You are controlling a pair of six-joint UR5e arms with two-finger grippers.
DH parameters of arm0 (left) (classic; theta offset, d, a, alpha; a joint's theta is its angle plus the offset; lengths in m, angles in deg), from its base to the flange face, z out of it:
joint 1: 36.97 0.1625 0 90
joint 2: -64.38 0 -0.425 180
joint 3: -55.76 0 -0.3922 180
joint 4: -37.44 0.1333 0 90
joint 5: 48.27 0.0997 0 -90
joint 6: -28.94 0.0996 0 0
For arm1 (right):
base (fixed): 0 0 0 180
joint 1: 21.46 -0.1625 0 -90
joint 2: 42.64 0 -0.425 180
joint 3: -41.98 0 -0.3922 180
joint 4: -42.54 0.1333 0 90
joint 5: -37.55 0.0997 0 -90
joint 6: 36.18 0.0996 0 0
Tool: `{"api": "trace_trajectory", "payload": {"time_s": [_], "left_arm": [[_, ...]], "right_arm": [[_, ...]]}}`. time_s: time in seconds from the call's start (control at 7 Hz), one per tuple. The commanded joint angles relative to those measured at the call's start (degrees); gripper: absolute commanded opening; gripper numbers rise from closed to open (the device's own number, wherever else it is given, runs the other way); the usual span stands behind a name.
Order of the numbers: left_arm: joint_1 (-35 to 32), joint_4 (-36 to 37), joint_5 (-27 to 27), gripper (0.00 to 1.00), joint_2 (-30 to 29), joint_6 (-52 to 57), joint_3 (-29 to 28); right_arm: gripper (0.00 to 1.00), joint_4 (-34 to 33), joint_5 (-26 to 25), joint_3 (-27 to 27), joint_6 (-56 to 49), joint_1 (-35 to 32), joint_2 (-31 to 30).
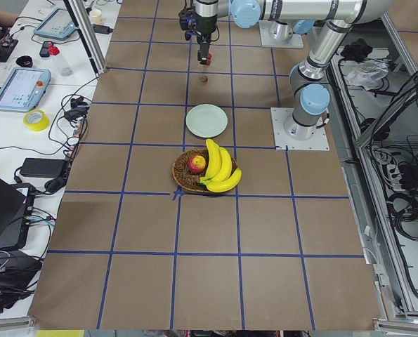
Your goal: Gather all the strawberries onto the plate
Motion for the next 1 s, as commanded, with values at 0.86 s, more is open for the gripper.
{"api": "trace_trajectory", "payload": {"time_s": [0.86], "left_arm": [[0.05,0.0,0.06,1.0,-0.04,0.09,-0.03]], "right_arm": [[0.65,-5.22,1.53,-2.47,-0.73,0.35,1.96]]}}
